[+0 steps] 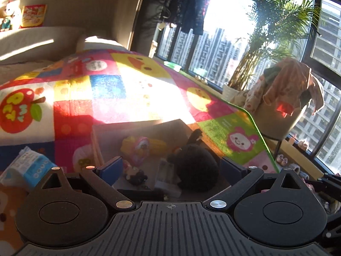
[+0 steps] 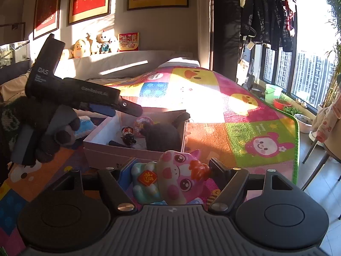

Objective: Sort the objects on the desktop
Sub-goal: 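Carry the bear into the box with the left gripper while the right gripper carries the squishy in, then grasp the blue tissue pack with the right gripper while the left gripper approaches the white rocket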

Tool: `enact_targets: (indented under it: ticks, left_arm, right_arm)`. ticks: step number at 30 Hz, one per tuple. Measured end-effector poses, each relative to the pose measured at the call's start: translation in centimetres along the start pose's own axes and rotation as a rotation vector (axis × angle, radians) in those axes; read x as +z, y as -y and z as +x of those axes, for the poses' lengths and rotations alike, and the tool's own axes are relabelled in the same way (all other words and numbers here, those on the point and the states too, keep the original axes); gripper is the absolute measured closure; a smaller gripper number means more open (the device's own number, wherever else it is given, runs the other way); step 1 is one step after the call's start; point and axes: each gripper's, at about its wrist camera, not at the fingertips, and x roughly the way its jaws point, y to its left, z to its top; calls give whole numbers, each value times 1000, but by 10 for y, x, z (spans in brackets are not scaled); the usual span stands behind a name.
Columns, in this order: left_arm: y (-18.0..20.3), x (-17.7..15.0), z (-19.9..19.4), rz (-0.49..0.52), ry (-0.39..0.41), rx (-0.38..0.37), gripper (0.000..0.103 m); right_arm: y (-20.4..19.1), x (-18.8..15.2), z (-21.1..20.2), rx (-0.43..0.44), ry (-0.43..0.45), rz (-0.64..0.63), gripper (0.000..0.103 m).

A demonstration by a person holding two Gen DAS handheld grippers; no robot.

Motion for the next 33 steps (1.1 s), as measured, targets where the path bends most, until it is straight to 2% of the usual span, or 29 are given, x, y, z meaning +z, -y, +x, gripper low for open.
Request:
enact_targets:
  ticks: [6, 8, 13, 15, 16, 18, 19, 21, 22, 23, 26, 28, 30, 31, 33]
  left_arm:
    - [-12, -58, -47, 55, 41, 162, 2]
    - [-19, -71, -54, 24, 40, 150, 2]
    - [-33, -90, -67, -53, 63, 105, 2]
    - [-39, -97, -70, -74, 77, 103, 1]
    - [-41, -100, -73, -84, 84, 102, 1]
    - [-47, -105, -78, -107, 95, 98, 1]
    - [-49, -108, -80, -115, 99, 96, 1]
    - [-53, -113, -81, -126, 103, 87, 0]
    - [-55, -114, -81, -132, 104, 84, 0]
    - [-56, -114, -81, -139, 107, 81, 0]
    - [-59, -115, -84, -155, 121, 68, 0]
    - [-60, -116, -86, -160, 130, 63, 0]
    - [-60, -116, -85, -163, 131, 59, 0]
    - [-61, -117, -85, -165, 130, 58, 0]
    - [-61, -117, -83, -165, 126, 58, 0]
  right_arm:
    - [-14, 25, 24, 139, -64, 43, 29]
    - [-22, 38, 39, 165, -85, 46, 29]
    - [-35, 85, 97, 152, -121, 78, 29]
    - [-38, 103, 126, 152, -134, 82, 26]
    - [-38, 110, 138, 136, -136, 86, 19]
    - [-40, 116, 156, 74, -128, 76, 18]
    - [-40, 116, 165, 43, -135, 63, 20]
    - [-42, 112, 178, -15, -148, 34, 34]
    - [-41, 109, 184, -33, -163, 33, 45]
    - [-38, 104, 190, -48, -179, 42, 51]
    - [-25, 87, 208, -57, -245, 106, 51]
    - [-18, 78, 211, -31, -265, 151, 50]
    - [-15, 72, 208, 97, -315, 223, 50]
    - [-17, 69, 203, 169, -308, 238, 50]
    - [-26, 67, 194, 237, -302, 211, 50]
